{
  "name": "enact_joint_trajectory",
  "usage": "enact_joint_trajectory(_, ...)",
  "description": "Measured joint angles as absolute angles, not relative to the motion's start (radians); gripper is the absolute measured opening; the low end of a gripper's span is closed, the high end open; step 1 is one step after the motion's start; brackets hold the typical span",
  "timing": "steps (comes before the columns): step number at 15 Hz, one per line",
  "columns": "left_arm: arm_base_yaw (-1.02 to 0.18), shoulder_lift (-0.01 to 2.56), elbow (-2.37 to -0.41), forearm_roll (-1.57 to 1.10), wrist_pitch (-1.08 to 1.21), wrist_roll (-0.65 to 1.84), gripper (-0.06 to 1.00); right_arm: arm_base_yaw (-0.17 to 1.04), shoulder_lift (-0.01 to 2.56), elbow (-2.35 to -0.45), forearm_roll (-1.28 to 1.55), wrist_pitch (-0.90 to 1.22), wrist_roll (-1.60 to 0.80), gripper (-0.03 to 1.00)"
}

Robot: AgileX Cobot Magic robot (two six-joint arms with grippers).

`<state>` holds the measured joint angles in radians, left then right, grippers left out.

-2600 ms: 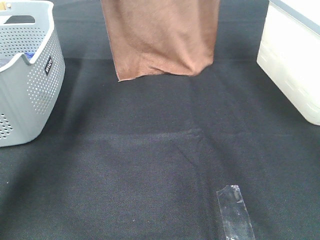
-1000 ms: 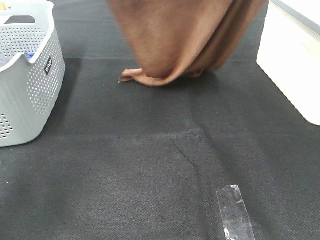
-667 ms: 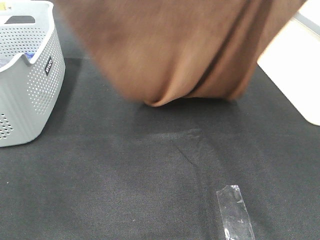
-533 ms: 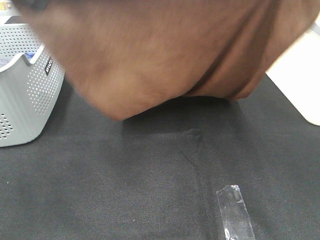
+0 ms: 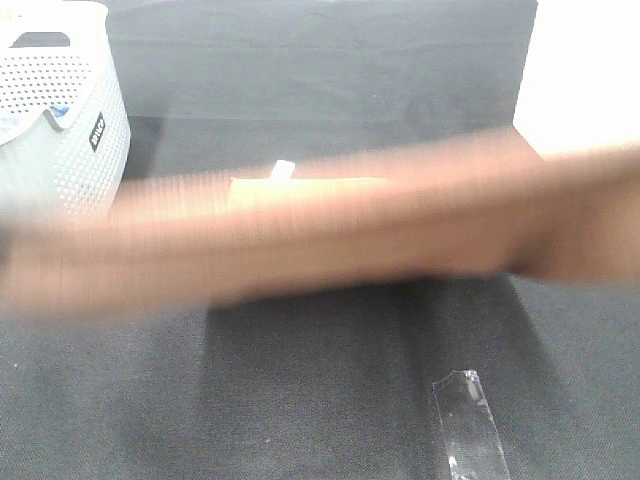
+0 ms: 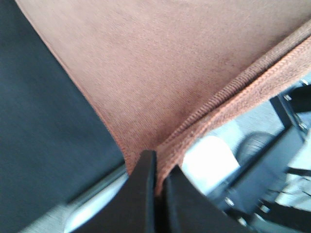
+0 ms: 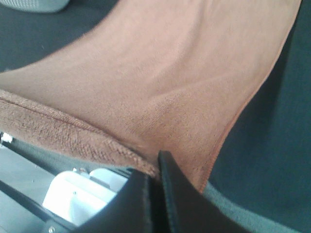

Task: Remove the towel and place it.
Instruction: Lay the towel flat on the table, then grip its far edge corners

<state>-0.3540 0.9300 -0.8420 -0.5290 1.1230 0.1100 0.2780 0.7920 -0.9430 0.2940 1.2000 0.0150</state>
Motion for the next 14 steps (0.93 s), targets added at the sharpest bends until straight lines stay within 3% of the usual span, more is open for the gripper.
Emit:
enact_joint_trajectory(9, -0.343, 0.924, -0.556, -0.660, 1.137, 0.094, 0.00, 0.268, 0.717, -0.578, 0.347, 1.195, 0.013, 0.01)
enact_joint_trajectory(14, -0.337, 0.931, -0.489, -0.671, 1.144, 0.072, 0.00, 0.267, 0.843, -0.552, 0.390, 1.198, -0.040, 0.01)
